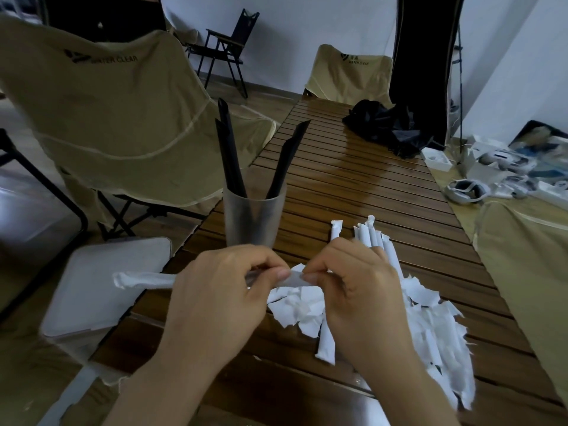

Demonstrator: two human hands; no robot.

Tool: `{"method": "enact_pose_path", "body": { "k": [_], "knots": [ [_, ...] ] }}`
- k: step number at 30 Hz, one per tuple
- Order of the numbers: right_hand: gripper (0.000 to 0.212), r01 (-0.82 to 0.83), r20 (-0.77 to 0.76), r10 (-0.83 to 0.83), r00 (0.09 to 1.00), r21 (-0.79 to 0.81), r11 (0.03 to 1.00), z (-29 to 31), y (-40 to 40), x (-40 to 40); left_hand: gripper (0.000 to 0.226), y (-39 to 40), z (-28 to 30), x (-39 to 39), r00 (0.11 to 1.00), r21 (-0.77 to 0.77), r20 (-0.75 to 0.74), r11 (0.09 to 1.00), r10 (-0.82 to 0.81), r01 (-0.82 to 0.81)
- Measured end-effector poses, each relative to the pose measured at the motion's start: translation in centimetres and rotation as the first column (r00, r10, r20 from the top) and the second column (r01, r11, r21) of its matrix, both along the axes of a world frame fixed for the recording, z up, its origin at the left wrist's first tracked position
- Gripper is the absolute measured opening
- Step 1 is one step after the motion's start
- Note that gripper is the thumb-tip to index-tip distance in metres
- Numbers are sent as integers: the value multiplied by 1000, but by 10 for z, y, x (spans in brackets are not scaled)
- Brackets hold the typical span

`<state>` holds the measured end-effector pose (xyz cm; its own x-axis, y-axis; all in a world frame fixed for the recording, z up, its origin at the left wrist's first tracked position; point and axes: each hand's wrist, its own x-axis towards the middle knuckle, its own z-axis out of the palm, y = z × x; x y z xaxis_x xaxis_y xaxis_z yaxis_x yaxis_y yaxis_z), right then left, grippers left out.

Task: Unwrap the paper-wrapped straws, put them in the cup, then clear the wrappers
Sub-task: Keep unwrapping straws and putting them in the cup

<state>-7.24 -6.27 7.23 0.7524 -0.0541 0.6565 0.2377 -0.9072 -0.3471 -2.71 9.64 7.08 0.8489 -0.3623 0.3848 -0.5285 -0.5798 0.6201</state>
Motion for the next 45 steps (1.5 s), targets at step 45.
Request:
{"method": "enact_pose_path", "body": {
  "k": [45],
  "knots": [
    [18, 377, -338, -215, 916, 549, 745, -6, 3, -3, 12, -1, 4, -6, 995, 137, 16, 986, -100, 97]
  ]
}}
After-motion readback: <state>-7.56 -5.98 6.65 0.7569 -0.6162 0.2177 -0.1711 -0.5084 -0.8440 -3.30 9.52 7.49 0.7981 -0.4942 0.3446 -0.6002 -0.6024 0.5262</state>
